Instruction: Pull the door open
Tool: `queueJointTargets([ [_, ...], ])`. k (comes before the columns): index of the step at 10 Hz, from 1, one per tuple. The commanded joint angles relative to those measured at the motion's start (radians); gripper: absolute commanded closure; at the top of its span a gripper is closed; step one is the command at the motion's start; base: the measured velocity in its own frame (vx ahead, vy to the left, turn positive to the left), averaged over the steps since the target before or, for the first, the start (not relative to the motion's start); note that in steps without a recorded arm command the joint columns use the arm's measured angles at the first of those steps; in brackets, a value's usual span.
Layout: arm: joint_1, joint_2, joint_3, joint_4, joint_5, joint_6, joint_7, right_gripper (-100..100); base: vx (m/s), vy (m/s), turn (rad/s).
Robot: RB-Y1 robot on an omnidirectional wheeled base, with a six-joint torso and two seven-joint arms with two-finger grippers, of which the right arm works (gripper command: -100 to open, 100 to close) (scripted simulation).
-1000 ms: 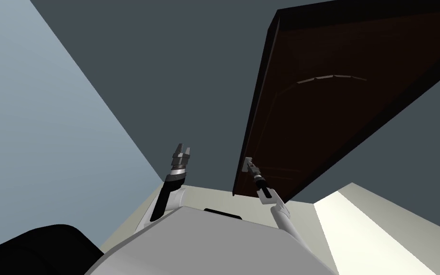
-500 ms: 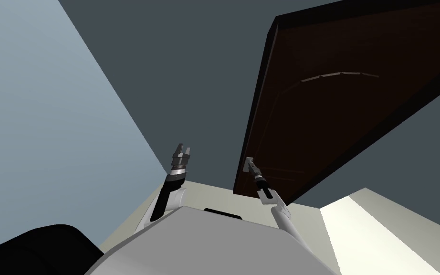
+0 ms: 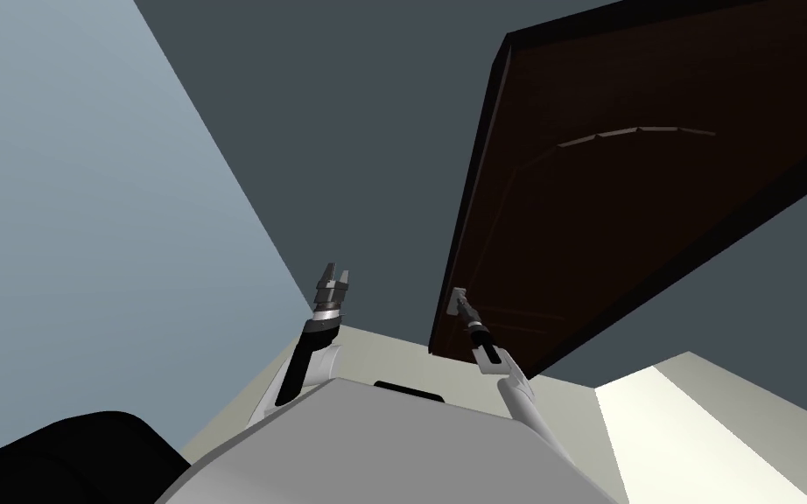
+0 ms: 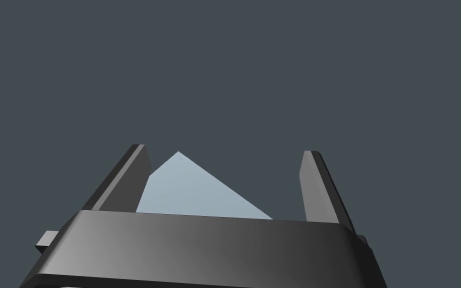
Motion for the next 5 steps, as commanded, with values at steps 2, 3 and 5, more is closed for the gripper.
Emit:
queueJointTargets([
  [2,-0.004,-0.004,-0.008,0.008,-0.030,-0.001,-0.063,100,-0.056,-0.041,0.105],
  [3,-0.007,-0.005,-0.010,0.013,-0.049,-0.002,-0.100,100,-0.049,-0.030,0.081],
  [5,-0.010,-0.006,-0.012,0.018,-0.068,-0.004,-0.142,100,-0.041,-0.020,0.068],
])
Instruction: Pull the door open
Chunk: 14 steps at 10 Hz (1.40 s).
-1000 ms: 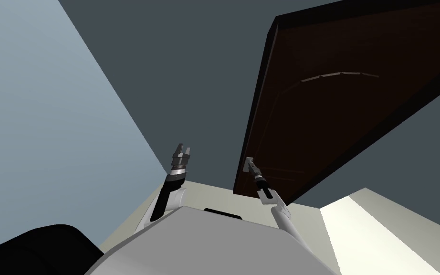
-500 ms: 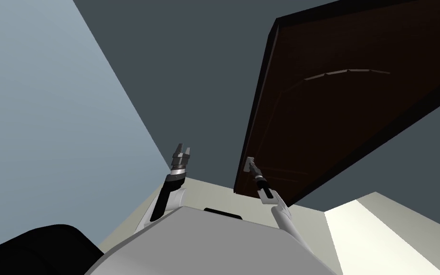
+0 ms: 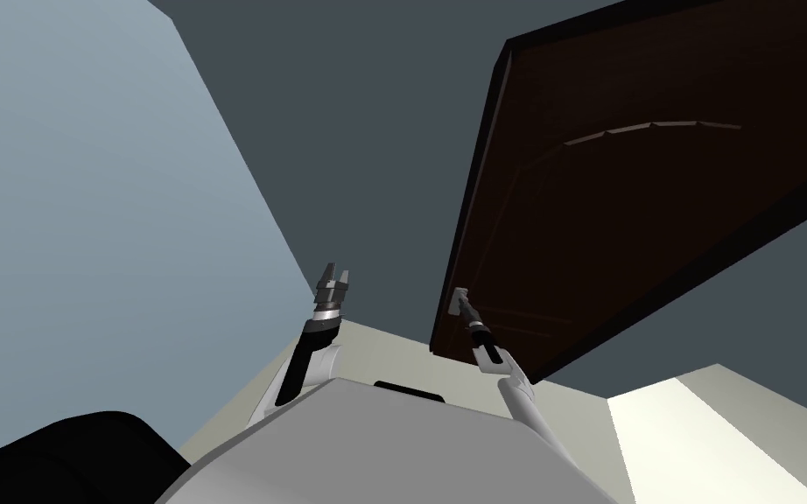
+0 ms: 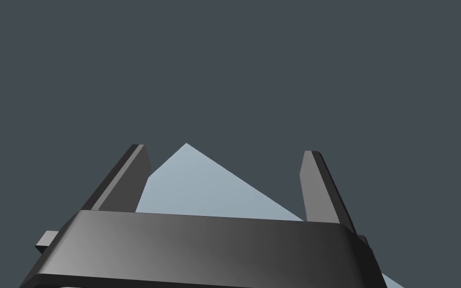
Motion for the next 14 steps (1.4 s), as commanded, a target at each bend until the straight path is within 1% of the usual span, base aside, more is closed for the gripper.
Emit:
queueJointTargets([
  [1,-0.010,-0.004,-0.010,0.016,-0.034,-0.005,-0.050,100,-0.057,-0.045,0.152],
  [2,-0.010,-0.004,-0.010,0.016,-0.034,-0.005,-0.063,100,-0.051,-0.032,0.065],
  [3,-0.014,-0.005,-0.012,0.022,-0.056,-0.006,-0.100,100,-0.057,-0.027,0.091],
  [4,-0.014,-0.005,-0.012,0.022,-0.056,-0.006,-0.104,100,-0.044,-0.030,0.050],
  [5,-0.018,-0.006,-0.013,0.027,-0.078,-0.007,-0.143,100,-0.055,-0.027,0.092],
  [6,-0.022,-0.007,-0.015,0.033,-0.101,-0.009,-0.168,100,-0.079,-0.043,0.158],
  [7,-0.022,-0.007,-0.015,0.033,-0.101,-0.009,-0.186,100,-0.057,-0.038,0.064],
  [8,-0.026,-0.007,-0.017,0.039,-0.125,-0.010,-0.220,100,-0.046,-0.039,0.101],
  [9,-0.026,-0.007,-0.017,0.039,-0.125,-0.010,-0.227,100,-0.035,-0.027,0.052],
  [10,-0.031,-0.008,-0.019,0.045,-0.150,-0.012,-0.266,100,-0.052,-0.023,0.096],
  [11,-0.035,-0.009,-0.021,0.051,-0.174,-0.013,-0.292,100,-0.063,-0.047,0.143],
  [12,-0.035,-0.009,-0.021,0.051,-0.174,-0.013,-0.310,100,-0.051,-0.040,0.067],
  [13,-0.040,-0.010,-0.023,0.058,-0.199,-0.015,-0.343,100,-0.058,-0.031,0.098],
  [14,-0.040,-0.010,-0.023,0.058,-0.199,-0.015,-0.352,100,-0.049,-0.025,0.052],
])
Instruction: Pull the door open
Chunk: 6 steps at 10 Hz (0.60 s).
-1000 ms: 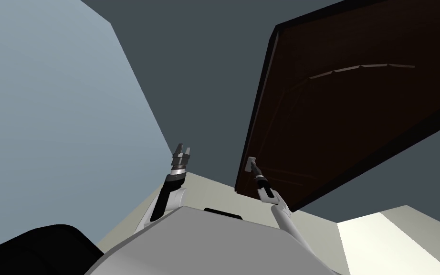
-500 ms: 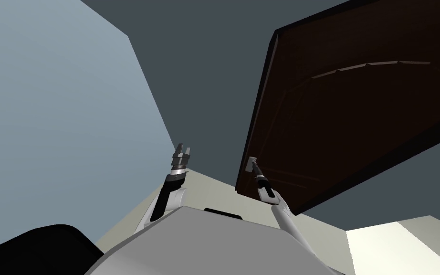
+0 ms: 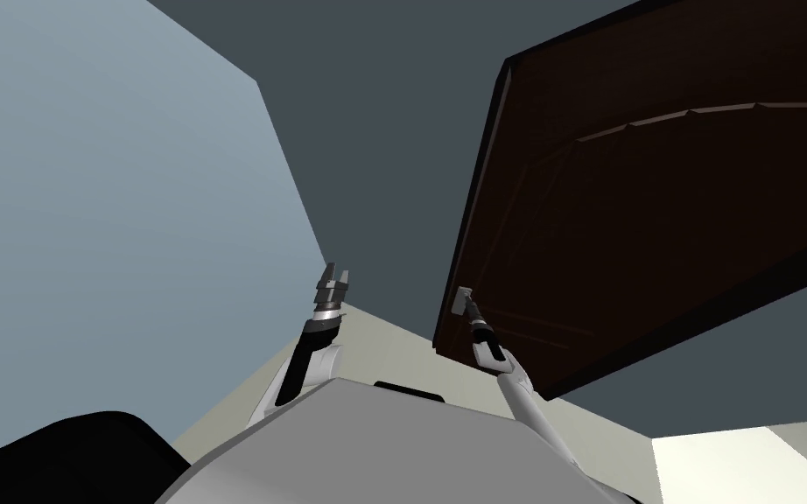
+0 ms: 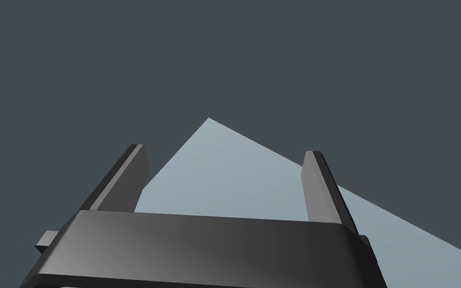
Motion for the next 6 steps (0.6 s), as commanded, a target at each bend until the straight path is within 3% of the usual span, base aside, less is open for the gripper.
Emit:
queueJointTargets([
  [1,-0.003,-0.001,-0.004,0.004,-0.031,-0.001,-0.050,100,-0.050,-0.023,0.099],
  [2,-0.003,-0.001,-0.004,0.004,-0.031,-0.001,-0.053,100,-0.041,-0.025,0.054],
  [4,-0.013,-0.002,-0.007,0.017,-0.082,-0.004,-0.119,100,-0.066,-0.033,0.115],
  [5,-0.013,-0.002,-0.007,0.017,-0.082,-0.004,-0.136,100,-0.050,-0.046,0.070],
  [6,-0.018,-0.003,-0.009,0.024,-0.109,-0.006,-0.170,100,-0.059,-0.035,0.103],
])
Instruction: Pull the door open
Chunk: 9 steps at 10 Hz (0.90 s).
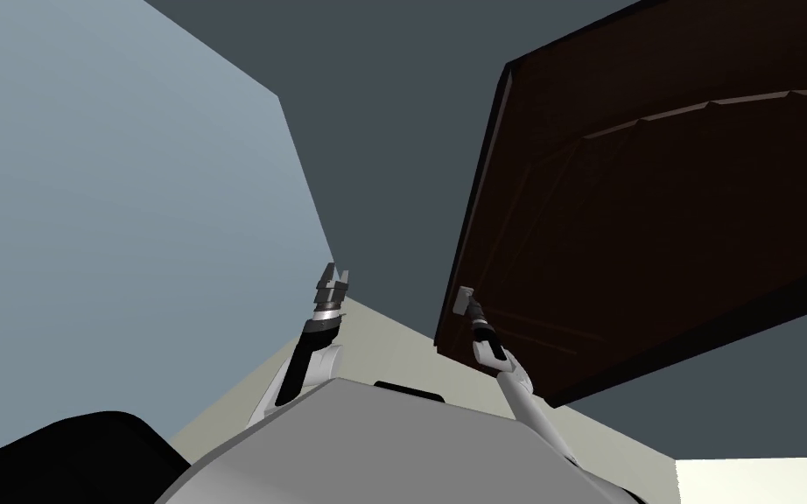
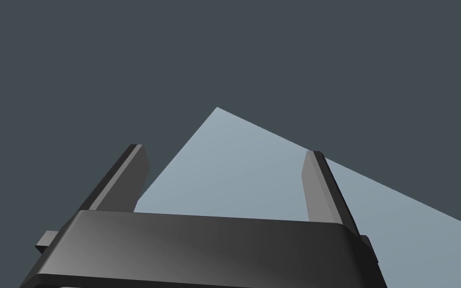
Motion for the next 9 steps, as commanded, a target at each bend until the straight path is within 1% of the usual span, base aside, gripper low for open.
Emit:
queueJointTargets([
  [1,-0.004,0.000,-0.001,0.003,-0.014,-0.002,-0.032,100,-0.048,-0.028,0.060],
  [2,-0.009,-0.001,-0.003,0.010,-0.041,-0.004,-0.070,100,-0.051,-0.027,0.102],
  [3,-0.014,-0.001,-0.004,0.016,-0.067,-0.006,-0.096,100,-0.078,-0.046,0.167],
  [4,-0.014,-0.001,-0.004,0.016,-0.067,-0.006,-0.115,100,-0.062,-0.040,0.061],
  [5,-0.020,-0.002,-0.006,0.023,-0.094,-0.007,-0.148,100,-0.056,-0.025,0.081],
  [6,-0.020,-0.002,-0.006,0.023,-0.094,-0.007,-0.156,100,-0.045,-0.016,0.051],
  [7,-0.025,-0.002,-0.008,0.030,-0.121,-0.009,-0.195,100,-0.051,-0.020,0.089],
  [8,-0.025,-0.002,-0.008,0.030,-0.121,-0.009,-0.198,100,-0.047,-0.024,0.068],
  [9,-0.030,-0.003,-0.010,0.036,-0.147,-0.011,-0.238,100,-0.051,-0.028,0.122],
])
